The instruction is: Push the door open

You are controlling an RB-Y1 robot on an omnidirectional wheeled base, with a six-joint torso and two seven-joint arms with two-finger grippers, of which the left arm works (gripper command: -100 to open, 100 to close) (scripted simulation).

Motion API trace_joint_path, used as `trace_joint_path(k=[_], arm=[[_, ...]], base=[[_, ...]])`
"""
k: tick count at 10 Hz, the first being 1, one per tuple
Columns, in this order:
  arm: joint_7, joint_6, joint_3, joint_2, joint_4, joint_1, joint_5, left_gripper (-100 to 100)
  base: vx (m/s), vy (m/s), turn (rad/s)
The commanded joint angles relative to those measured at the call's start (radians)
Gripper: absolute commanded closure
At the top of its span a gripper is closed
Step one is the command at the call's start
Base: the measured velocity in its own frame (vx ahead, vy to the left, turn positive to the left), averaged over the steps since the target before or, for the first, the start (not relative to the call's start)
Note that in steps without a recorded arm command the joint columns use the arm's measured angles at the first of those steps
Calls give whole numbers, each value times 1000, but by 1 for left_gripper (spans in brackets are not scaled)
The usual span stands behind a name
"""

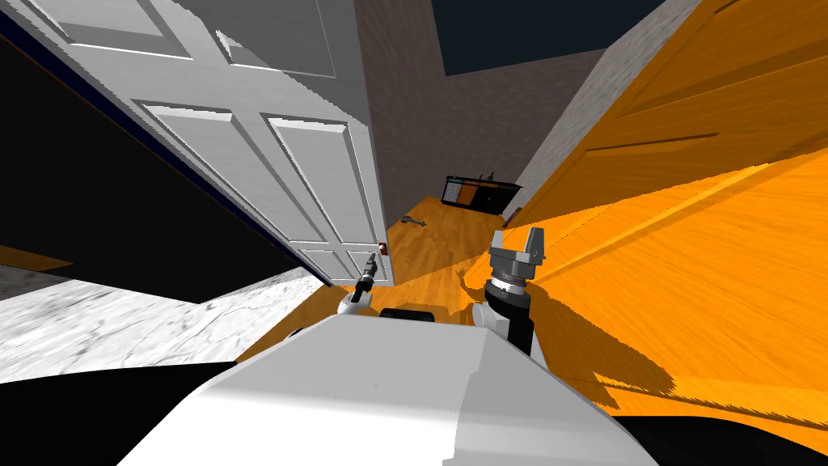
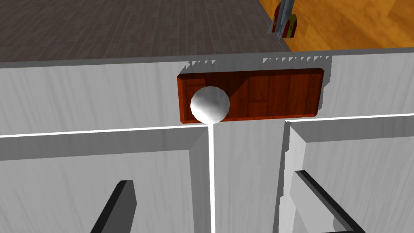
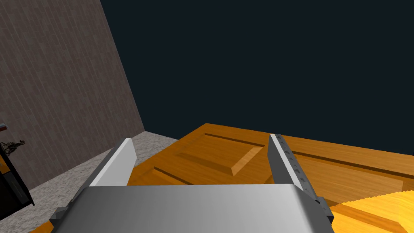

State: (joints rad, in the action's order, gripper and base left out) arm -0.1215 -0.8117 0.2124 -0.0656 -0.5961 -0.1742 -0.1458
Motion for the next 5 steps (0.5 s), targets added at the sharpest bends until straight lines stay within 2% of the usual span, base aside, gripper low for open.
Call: trace_joint_path(k=[1,2,3,5], arm=[[-2,5,2,9,-2,0,3,-100],[-1,2,1,5,0,-1,2,-100],[1,-4,5,1,2,2,3,-100],[3,-9,8,-1,3,4,4,-100]], base=[[-239,-99,57],[-106,-43,12],[102,-15,-34],[213,23,-22]])
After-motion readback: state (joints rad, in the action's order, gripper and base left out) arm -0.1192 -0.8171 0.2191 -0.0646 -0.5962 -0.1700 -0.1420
